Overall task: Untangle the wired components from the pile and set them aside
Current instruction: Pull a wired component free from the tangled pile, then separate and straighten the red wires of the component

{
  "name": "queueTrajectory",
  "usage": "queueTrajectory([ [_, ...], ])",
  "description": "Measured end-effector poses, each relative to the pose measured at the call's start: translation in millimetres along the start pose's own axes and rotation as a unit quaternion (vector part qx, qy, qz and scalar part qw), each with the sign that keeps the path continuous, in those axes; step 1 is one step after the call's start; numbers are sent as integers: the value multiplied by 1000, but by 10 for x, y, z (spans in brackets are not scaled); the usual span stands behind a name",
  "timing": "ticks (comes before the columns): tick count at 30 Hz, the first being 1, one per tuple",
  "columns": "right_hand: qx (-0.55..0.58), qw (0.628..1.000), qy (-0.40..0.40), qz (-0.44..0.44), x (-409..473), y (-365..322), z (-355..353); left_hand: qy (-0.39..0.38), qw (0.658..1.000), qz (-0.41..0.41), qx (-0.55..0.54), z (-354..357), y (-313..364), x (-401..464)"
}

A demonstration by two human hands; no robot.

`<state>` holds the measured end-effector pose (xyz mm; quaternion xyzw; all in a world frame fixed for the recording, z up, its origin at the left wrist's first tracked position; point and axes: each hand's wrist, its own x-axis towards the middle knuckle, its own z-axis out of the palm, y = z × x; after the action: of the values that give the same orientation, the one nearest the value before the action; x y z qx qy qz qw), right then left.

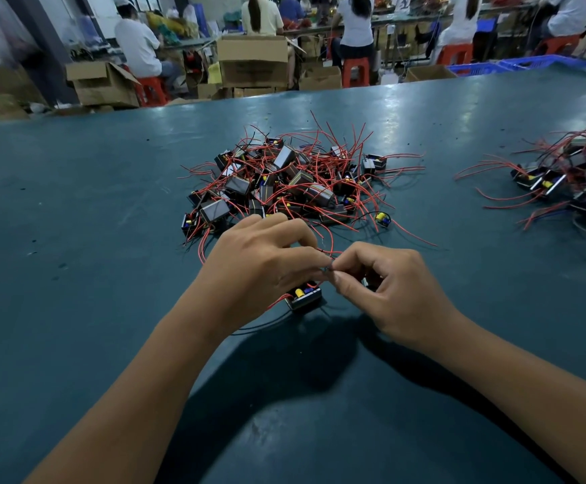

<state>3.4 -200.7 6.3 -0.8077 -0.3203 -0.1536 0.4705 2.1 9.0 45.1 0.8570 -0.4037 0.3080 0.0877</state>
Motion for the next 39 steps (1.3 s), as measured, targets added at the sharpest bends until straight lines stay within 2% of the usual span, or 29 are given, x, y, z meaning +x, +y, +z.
queueTrajectory([
  [11, 10, 1000, 21, -9, 5, -12, 27, -14, 999, -40, -26, 22, 60, 13],
  [14, 4, 999, 38, -5, -6, -12, 32, -7, 994, -88, -71, 56, 121, 13],
  [18, 0, 999, 50, -3, -13, -21, 40, -10, 970, -177, -165, 102, 181, 26],
  [21, -3, 998, 55, -10, -15, -17, 51, 3, 957, -207, -201, 129, 202, 20],
  [25, -20, 998, 63, -19, -2, -29, 49, 21, 957, -221, -185, 130, 233, 44],
  [30, -20, 998, 61, -5, -19, -35, 52, -9, 961, -225, -163, 95, 255, 67],
  [35, -23, 998, 56, 2, -9, -38, 56, -24, 926, -279, -254, 120, 244, 53],
  [39, -34, 998, 56, 5, -2, -14, 62, -38, 918, -287, -272, 147, 213, 54],
])
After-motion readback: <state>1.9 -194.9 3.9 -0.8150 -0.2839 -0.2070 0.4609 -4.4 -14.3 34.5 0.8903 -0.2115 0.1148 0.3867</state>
